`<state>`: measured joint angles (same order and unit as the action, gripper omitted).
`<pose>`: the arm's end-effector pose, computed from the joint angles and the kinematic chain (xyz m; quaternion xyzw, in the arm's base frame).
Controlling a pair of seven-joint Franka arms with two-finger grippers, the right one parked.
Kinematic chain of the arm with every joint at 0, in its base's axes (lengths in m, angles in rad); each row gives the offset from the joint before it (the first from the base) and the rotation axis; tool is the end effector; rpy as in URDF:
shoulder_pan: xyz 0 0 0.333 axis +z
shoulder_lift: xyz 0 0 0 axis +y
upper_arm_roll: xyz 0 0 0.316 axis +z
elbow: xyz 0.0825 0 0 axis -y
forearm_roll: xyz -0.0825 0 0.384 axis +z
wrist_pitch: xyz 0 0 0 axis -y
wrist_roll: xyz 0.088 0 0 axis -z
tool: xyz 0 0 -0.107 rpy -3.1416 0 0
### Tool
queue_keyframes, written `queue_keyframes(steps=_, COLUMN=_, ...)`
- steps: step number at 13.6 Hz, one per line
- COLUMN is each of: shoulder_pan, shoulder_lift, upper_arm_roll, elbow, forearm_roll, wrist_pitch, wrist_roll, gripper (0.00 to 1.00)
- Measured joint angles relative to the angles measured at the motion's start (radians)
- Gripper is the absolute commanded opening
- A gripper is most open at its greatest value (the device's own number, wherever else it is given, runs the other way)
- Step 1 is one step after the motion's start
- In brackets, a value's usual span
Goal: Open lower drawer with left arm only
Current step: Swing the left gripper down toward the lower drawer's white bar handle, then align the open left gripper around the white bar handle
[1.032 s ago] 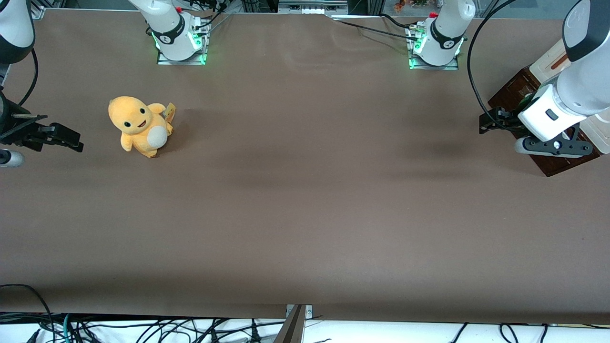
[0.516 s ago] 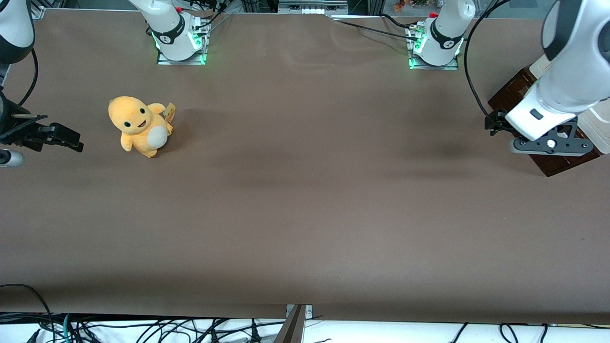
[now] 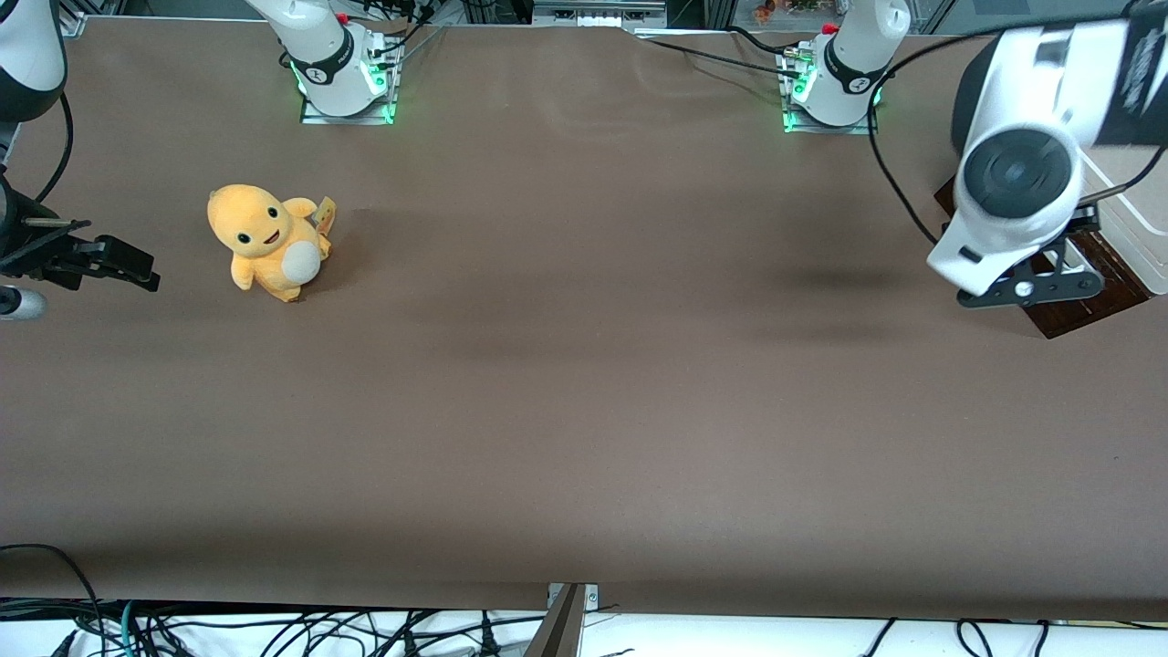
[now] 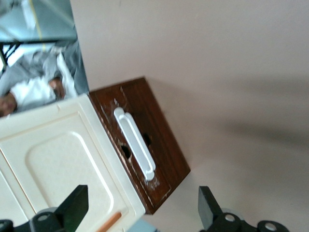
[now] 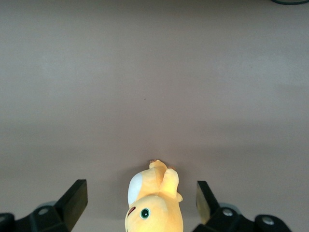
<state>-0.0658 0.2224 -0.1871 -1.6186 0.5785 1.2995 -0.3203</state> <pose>0.5686 -0.0664 0.4820 -0.9292 -0.0289 0.1697 0.3269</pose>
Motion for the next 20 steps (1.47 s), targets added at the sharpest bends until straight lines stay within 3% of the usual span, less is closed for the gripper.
queue_keyframes(steps=5, shoulder_pan=-0.001, shoulder_lift=0.19, upper_arm_roll=0.002, elbow=-0.005, forearm_roll=0.15, wrist_pitch=-0.164, wrist_roll=-0.126, gripper=1.0)
queue_keyframes(steps=11, shoulder_pan=-0.002, shoulder_lift=0.334, upper_arm_roll=0.002, elbow=-0.017, forearm_roll=0.17, wrist_pitch=-0.259, wrist_roll=-0.356, gripper=1.0)
queue_keyframes(steps=16, shoulder_pan=-0.012, shoulder_lift=0.349, upper_arm_roll=-0.002, elbow=-0.222, forearm_roll=0.283, wrist_pitch=-0.235, wrist_roll=-0.522, gripper=1.0)
queue_keyframes(steps=20, shoulder_pan=0.043, shoulder_lift=0.27, upper_arm_roll=0.004, elbow=-0.417, forearm_roll=0.39, wrist_pitch=-0.119, wrist_roll=-0.597, gripper=1.0)
